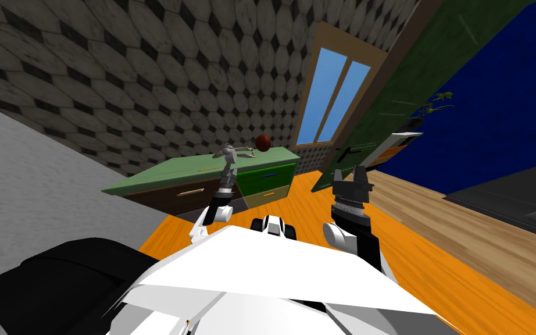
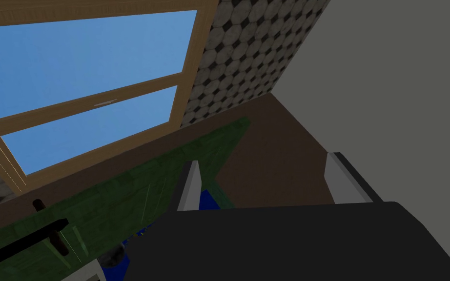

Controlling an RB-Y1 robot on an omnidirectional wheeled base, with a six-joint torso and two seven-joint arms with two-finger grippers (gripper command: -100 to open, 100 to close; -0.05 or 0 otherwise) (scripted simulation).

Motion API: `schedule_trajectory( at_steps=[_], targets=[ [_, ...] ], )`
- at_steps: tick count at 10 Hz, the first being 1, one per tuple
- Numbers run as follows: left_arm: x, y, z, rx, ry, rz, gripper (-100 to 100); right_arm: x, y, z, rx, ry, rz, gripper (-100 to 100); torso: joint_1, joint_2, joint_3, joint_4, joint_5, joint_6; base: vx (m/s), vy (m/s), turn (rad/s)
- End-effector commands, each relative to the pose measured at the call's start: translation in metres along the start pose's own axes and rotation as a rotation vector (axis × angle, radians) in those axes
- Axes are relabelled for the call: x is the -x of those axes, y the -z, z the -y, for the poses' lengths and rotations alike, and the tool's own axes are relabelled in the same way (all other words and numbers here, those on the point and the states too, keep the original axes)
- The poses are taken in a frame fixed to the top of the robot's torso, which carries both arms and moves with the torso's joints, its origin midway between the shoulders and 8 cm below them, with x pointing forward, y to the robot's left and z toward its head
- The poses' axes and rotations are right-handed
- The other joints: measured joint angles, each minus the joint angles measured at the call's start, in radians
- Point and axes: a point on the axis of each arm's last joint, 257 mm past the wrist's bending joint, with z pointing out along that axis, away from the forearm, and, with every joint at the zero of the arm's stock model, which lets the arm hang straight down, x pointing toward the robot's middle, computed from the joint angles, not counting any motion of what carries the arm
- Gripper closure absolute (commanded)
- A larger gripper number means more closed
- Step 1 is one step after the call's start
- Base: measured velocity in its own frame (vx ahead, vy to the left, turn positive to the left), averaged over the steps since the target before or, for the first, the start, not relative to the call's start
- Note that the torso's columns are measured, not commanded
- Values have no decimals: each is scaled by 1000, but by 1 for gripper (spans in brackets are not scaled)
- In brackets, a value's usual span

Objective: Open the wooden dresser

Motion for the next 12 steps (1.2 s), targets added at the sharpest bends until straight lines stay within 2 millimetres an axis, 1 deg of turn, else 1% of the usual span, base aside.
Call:
schedule_trajectory(
  at_steps=[1,5,12],
  targets=[
    [7,5,-26,43,-7,10,-100,0,0,0,0,0,0,0,0,0,0,0,0,0,87,-88,32],
    [15,18,-63,108,-4,39,-100,0,0,0,0,0,0,0,-1,1,1,0,0,0,65,-97,29],
    [27,41,-117,207,-14,67,-100,0,0,0,0,0,0,0,-1,0,0,0,0,0,64,-83,28]
  ],
)
